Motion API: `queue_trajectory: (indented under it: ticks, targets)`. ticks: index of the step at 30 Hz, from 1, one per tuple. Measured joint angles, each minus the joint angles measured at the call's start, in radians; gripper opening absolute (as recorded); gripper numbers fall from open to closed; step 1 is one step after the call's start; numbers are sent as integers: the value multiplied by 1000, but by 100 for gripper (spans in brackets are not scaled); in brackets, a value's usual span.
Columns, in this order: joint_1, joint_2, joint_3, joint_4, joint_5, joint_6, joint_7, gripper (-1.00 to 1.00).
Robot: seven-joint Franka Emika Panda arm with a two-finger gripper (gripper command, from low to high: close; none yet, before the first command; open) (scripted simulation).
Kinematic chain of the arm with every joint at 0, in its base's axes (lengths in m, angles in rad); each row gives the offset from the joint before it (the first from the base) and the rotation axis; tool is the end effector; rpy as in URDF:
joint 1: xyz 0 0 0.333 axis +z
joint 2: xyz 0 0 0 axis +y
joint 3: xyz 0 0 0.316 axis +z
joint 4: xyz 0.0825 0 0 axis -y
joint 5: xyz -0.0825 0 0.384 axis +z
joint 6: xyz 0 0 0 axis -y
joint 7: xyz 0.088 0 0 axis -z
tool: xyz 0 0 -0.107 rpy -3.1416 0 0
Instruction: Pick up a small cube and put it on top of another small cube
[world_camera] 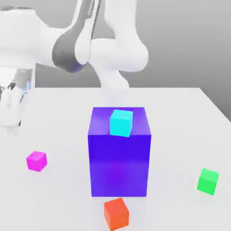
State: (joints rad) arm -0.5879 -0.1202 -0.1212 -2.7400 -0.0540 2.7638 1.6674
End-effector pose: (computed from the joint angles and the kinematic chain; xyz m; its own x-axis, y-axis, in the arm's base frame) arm 0.3129 -0.2638 0.2712 -0.6868 -0.7269 -0.0014 -0.7193 0.6798 -0.1432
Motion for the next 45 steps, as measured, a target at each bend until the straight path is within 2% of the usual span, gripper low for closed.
queue_trajectory:
  ticks: [4,11,12,19,26,32,41,45]
  targets:
    - [-89,133,-48,-79,63,92,106,0]
    - [-182,385,72,-51,192,291,43,0]
    - [-193,407,85,-47,196,309,39,-100]
    - [-196,406,87,-47,193,310,41,-100]
    - [-159,181,24,-88,79,128,123,-100]
    - [-89,273,109,94,28,104,-19,-100]
    - [79,450,357,401,-35,79,-213,-100]
    - [162,447,448,426,-23,54,-194,-100]
